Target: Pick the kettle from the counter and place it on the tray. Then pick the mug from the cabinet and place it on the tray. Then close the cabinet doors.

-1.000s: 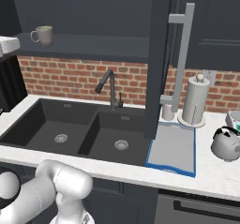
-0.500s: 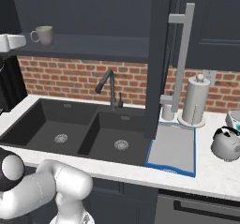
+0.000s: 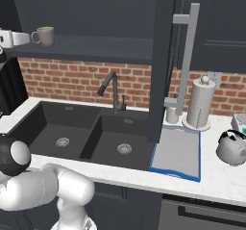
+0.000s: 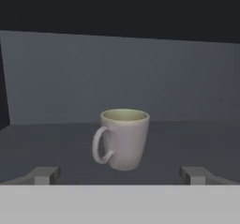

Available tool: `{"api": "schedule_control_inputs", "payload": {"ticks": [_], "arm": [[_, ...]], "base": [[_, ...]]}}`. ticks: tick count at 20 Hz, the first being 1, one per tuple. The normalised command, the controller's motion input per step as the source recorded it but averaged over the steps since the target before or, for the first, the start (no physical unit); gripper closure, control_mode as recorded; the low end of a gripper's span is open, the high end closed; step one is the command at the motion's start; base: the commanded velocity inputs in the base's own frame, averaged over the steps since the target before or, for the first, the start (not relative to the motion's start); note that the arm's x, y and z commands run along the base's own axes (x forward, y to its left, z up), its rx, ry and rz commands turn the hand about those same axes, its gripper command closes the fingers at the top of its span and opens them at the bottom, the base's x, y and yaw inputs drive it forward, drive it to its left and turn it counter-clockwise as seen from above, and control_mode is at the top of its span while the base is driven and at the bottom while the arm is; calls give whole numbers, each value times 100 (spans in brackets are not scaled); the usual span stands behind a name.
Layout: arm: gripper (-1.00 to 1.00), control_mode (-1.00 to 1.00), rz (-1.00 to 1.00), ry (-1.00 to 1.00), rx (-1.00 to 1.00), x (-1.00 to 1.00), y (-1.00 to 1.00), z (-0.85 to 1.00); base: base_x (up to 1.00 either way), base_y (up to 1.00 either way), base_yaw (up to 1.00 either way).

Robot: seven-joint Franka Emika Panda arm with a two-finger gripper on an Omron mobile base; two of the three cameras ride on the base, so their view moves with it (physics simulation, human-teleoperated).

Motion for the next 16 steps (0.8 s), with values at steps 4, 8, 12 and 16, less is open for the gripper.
{"api": "schedule_control_inputs", "payload": {"ticks": [4, 8, 12, 16], "arm": [[-100, -100, 0, 6, 0, 28, 0, 0], [-100, -100, 0, 6, 1, 35, 0, 0], [-100, -100, 0, 7, 1, 37, 3, 0], [-100, -100, 0, 7, 0, 31, 2, 0]], "base": [[0, 0, 0], [0, 0, 0], [0, 0, 0], [0, 0, 0]]}}
